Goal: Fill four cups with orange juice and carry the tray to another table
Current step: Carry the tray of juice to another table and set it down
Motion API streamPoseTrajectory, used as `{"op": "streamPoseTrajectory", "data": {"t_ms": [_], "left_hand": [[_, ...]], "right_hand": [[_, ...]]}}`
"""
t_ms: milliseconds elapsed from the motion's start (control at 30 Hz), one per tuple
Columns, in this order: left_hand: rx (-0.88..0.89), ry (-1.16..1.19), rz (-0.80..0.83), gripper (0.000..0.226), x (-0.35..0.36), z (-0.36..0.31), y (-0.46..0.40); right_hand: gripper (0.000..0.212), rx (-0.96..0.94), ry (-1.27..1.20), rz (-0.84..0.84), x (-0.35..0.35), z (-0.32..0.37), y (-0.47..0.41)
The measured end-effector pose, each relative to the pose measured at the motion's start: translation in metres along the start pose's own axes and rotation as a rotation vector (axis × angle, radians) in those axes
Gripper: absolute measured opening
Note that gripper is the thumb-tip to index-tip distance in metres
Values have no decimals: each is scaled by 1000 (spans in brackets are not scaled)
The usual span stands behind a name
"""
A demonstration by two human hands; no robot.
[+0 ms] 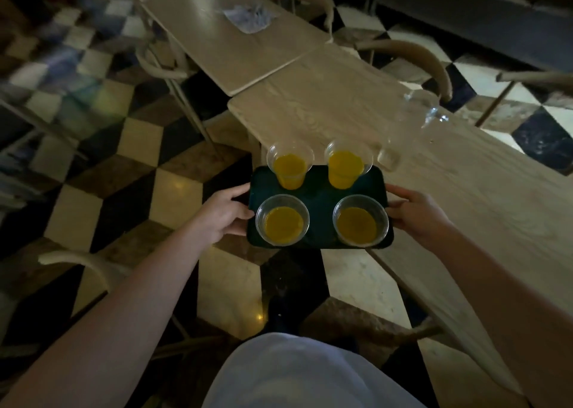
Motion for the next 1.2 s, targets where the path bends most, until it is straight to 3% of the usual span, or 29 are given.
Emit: {"op": "streamPoseTrajectory", "data": {"t_ms": [333, 767, 1200], "left_hand": [[6, 7, 39, 69, -43, -51, 29], [99, 23, 140, 53, -72, -132, 65], [196, 90, 38, 44, -136, -223, 126]], "right_hand": [[60, -24, -20, 74, 18, 68, -6], [56, -102, -22, 85, 18, 187, 52], [51, -190, -42, 182, 53, 303, 79]]}}
Point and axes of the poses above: each hand's wrist, its own y-axis away from the middle knuckle, its own x-axis out of the palm, z = x × y, the point moved 5 cm from there along -y, towards the middle knuckle, and after that the axes turned 4 degrees about -x, right-handed, at the moved point
